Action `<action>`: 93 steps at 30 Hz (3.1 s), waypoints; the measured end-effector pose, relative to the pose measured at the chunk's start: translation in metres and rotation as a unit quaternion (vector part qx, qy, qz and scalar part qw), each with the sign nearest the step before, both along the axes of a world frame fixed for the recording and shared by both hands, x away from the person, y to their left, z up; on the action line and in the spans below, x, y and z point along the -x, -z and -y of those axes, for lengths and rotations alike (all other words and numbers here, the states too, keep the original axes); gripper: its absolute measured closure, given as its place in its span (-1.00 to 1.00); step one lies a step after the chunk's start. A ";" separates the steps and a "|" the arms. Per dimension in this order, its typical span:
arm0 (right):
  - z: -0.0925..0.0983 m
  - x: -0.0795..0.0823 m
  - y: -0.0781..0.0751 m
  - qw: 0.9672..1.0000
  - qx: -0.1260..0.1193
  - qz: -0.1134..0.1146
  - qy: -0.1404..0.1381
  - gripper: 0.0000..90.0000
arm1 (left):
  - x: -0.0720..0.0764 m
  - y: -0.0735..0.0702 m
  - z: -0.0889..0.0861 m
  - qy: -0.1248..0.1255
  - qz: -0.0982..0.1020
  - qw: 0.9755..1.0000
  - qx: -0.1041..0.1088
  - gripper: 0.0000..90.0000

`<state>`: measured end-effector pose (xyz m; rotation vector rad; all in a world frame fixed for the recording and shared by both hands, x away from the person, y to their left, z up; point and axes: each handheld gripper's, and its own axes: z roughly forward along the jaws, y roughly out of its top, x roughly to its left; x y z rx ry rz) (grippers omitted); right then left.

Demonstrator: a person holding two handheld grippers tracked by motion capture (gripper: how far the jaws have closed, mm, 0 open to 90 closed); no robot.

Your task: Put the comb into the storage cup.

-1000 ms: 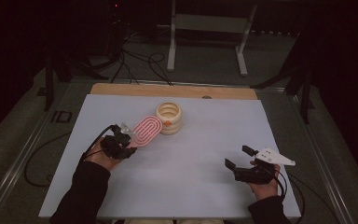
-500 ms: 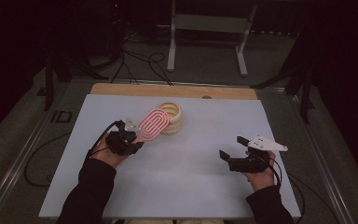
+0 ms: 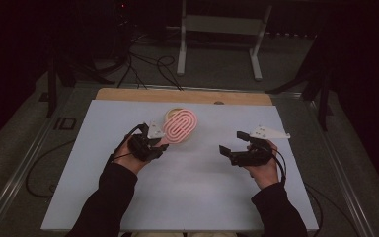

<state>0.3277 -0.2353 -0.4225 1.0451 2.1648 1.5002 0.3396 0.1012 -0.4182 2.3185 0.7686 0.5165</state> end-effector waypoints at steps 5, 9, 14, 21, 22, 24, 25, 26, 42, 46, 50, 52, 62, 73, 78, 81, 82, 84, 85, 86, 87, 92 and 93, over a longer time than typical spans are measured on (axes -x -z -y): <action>-0.010 -0.010 -0.006 1.000 -0.020 -0.009 -0.008 -0.82 | 0.000 0.001 0.008 0.006 0.010 1.000 0.002 0.57; -0.021 -0.018 -0.009 0.999 -0.026 -0.016 -0.015 -0.82 | 0.001 0.000 0.013 0.003 0.022 1.000 0.002 0.57; -0.028 -0.024 -0.009 0.998 -0.045 -0.027 -0.023 -0.82 | 0.002 -0.001 0.016 0.001 0.035 0.999 0.006 0.57; -0.041 -0.037 -0.007 0.993 -0.092 -0.059 -0.040 -0.82 | 0.006 0.001 0.030 0.003 0.053 0.998 0.026 0.57; -0.043 -0.038 -0.008 0.993 -0.091 -0.059 -0.041 -0.82 | 0.007 0.001 0.032 0.004 0.054 0.998 0.030 0.57; -0.045 -0.038 -0.009 0.993 -0.090 -0.060 -0.041 -0.82 | 0.007 0.002 0.034 0.005 0.056 0.998 0.033 0.57; -0.048 -0.039 -0.009 0.994 -0.087 -0.058 -0.042 -0.82 | 0.008 0.002 0.039 0.007 0.054 0.998 0.038 0.57; -0.053 -0.042 -0.011 0.993 -0.084 -0.064 -0.045 -0.77 | 0.009 0.003 0.041 0.009 0.058 0.998 0.036 0.57; -0.066 -0.050 -0.014 0.980 -0.133 -0.123 -0.083 0.34 | 0.013 0.006 0.049 0.020 0.072 0.994 0.075 0.56; -0.069 -0.048 -0.016 0.980 -0.127 -0.124 -0.089 0.40 | 0.011 0.010 0.049 0.020 0.066 0.994 0.079 0.56; -0.072 -0.047 -0.017 0.980 -0.129 -0.125 -0.089 0.41 | 0.010 0.011 0.049 0.019 0.062 0.995 0.081 0.56; -0.073 -0.046 -0.017 0.981 -0.127 -0.120 -0.088 0.42 | 0.010 0.010 0.049 0.015 0.061 0.994 0.085 0.51; -0.076 -0.045 -0.018 0.983 -0.121 -0.110 -0.081 0.42 | 0.016 0.008 0.038 -0.037 0.082 0.991 0.096 -0.61; -0.077 -0.046 -0.017 0.984 -0.123 -0.106 -0.072 0.42 | 0.023 0.020 -0.012 -0.096 0.075 0.984 0.130 -1.00; -0.078 -0.047 -0.016 0.985 -0.120 -0.107 -0.068 0.42 | 0.030 0.027 -0.051 -0.128 0.077 0.975 0.164 -1.00; -0.079 -0.048 -0.016 0.984 -0.121 -0.108 -0.067 0.42 | 0.037 0.031 -0.070 -0.141 0.084 0.971 0.176 -1.00; -0.079 -0.048 -0.016 0.985 -0.121 -0.108 -0.067 0.42 | 0.039 0.032 -0.076 -0.144 0.085 0.969 0.180 -1.00; -0.079 -0.048 -0.016 0.985 -0.120 -0.108 -0.067 0.42 | 0.042 0.034 -0.082 -0.147 0.084 0.969 0.179 -1.00; -0.079 -0.048 -0.016 0.985 -0.120 -0.108 -0.066 0.42 | 0.048 0.039 -0.093 -0.153 0.083 0.968 0.183 -1.00; -0.078 -0.048 -0.017 0.985 -0.120 -0.107 -0.067 0.42 | 0.051 0.041 -0.097 -0.155 0.084 0.968 0.182 -1.00; -0.078 -0.049 -0.018 0.985 -0.120 -0.107 -0.066 0.42 | 0.054 0.043 -0.101 -0.158 0.084 0.967 0.180 -1.00; -0.079 -0.050 -0.020 0.985 -0.120 -0.107 -0.067 0.42 | 0.066 0.057 -0.118 -0.162 0.080 0.967 0.177 -1.00; -0.079 -0.050 -0.020 0.985 -0.120 -0.107 -0.068 0.42 | 0.068 0.060 -0.121 -0.164 0.080 0.967 0.177 -1.00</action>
